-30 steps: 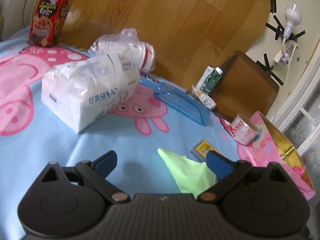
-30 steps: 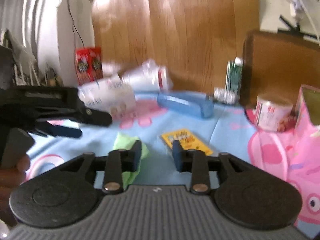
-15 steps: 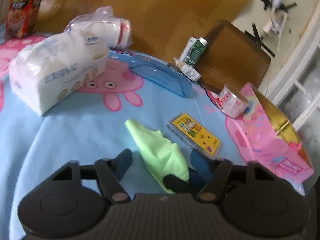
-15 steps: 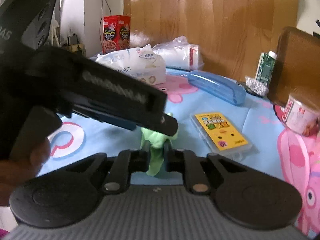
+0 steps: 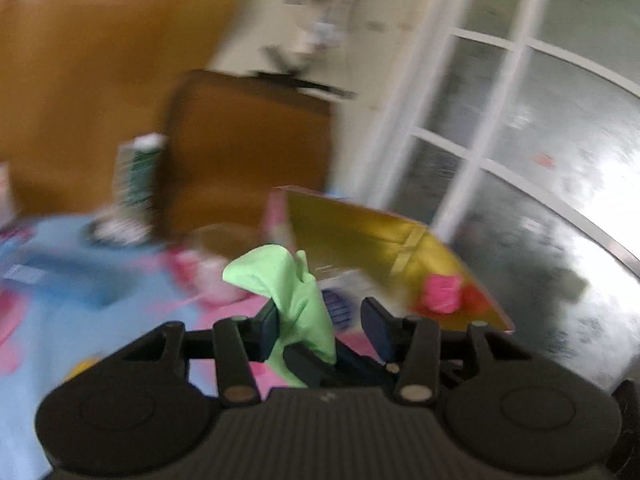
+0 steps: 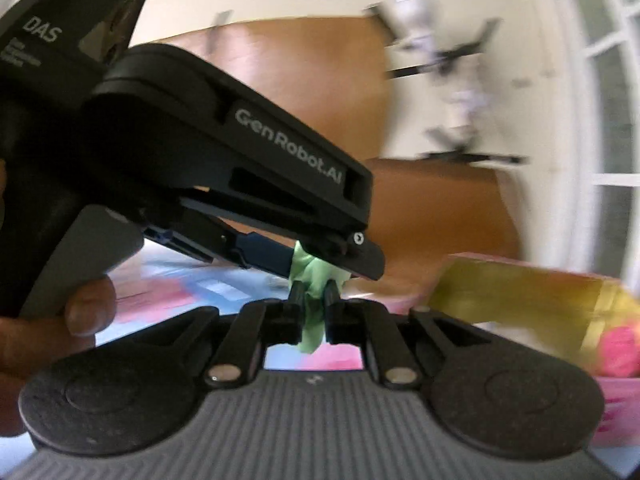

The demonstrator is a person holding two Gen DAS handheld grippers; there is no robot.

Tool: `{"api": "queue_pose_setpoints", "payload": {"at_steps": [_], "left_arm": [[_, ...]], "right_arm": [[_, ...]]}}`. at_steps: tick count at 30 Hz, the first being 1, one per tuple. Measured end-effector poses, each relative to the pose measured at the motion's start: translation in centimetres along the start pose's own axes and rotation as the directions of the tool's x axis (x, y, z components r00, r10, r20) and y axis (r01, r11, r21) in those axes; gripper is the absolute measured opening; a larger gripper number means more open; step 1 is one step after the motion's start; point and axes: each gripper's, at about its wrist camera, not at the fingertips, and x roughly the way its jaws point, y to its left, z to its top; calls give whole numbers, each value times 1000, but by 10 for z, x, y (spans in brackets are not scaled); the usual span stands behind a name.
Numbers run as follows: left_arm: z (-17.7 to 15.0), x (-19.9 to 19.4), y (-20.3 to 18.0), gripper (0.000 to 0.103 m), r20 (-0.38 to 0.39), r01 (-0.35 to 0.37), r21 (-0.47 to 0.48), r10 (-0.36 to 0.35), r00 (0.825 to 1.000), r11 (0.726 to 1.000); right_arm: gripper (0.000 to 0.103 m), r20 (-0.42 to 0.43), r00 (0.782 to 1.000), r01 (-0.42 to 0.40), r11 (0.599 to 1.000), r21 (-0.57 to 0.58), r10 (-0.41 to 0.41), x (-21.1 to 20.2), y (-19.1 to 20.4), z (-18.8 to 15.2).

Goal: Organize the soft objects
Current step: 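Carry the cloth into the pink tin and open the left gripper, then move the left gripper toward the yellow card package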

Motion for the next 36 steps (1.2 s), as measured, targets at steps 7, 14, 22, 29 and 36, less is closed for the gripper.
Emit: {"api": "queue_pose_setpoints", "payload": {"at_steps": [7, 14, 22, 29, 36], "left_arm": [[12, 82, -61, 55, -68, 83, 82, -77, 995, 993], [0, 84, -49, 71, -40, -41, 100, 46, 998, 994], [-29, -5, 21, 75, 75, -197, 35, 194, 978, 980], [-68, -68, 113, 75, 49, -441, -146, 452, 891, 885], [-94, -90, 170, 75, -35, -541, -251, 551, 834, 803]], "right_arm": [[17, -43, 967, 253, 966, 45, -251, 12, -71, -8], [46, -104, 920, 388, 913, 124, -377, 10, -104, -25], [50, 18, 967, 252, 963, 91, -255, 2, -55, -18], [52, -52, 999, 2, 1000, -6, -2, 18, 15, -19], [58, -214, 966, -161, 985, -54, 146, 48, 61, -22]]}}
